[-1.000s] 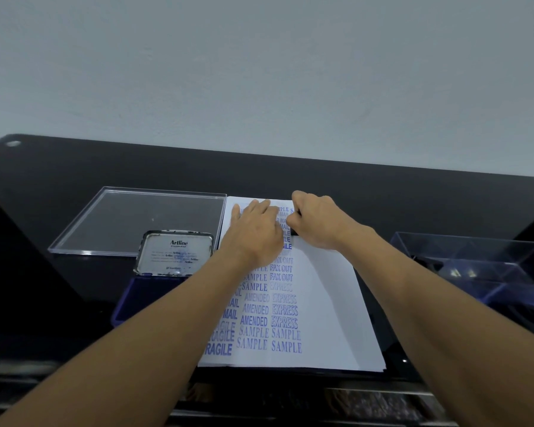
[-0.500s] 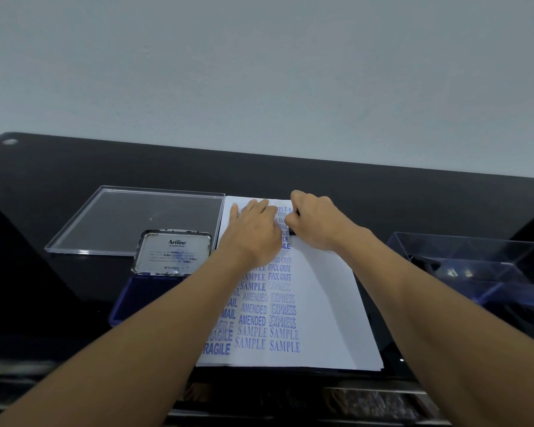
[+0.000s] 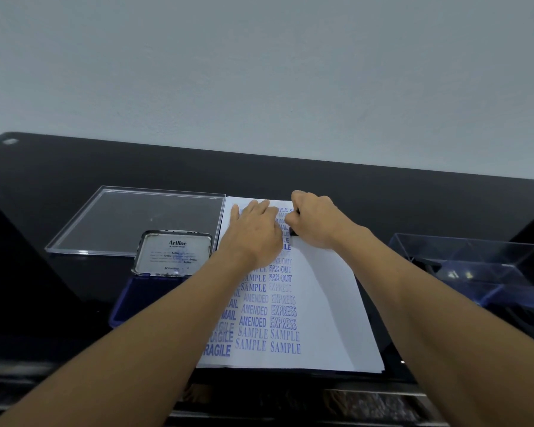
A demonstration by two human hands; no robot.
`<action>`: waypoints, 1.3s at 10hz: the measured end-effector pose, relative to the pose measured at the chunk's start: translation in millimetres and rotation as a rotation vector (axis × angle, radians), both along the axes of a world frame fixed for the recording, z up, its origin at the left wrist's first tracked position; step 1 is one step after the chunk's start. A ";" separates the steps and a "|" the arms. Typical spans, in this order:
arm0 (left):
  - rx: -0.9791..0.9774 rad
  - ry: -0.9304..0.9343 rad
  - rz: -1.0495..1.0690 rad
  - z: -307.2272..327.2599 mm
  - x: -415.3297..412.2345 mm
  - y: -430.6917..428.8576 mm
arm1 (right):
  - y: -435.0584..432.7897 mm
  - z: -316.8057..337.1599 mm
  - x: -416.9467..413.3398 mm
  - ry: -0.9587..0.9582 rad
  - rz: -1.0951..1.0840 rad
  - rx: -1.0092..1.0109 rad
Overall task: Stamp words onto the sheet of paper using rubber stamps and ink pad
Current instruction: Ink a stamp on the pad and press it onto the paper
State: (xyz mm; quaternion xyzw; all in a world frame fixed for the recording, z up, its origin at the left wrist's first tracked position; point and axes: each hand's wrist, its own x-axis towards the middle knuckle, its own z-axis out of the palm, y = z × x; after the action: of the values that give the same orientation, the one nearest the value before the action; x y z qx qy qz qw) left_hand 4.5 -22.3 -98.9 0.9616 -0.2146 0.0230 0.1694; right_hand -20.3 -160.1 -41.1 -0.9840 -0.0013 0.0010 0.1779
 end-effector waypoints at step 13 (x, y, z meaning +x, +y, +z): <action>0.024 0.033 0.009 5.4 -1.9 -1.5 | 0.5 -10.6 -4.7 -0.031 -0.023 0.053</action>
State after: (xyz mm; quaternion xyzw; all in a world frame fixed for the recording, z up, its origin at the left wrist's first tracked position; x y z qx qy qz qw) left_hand 2.6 -23.7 -93.5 0.9647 -0.2080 0.0055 0.1614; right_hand -25.0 -159.7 -51.7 -0.9788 0.0070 -0.0163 0.2041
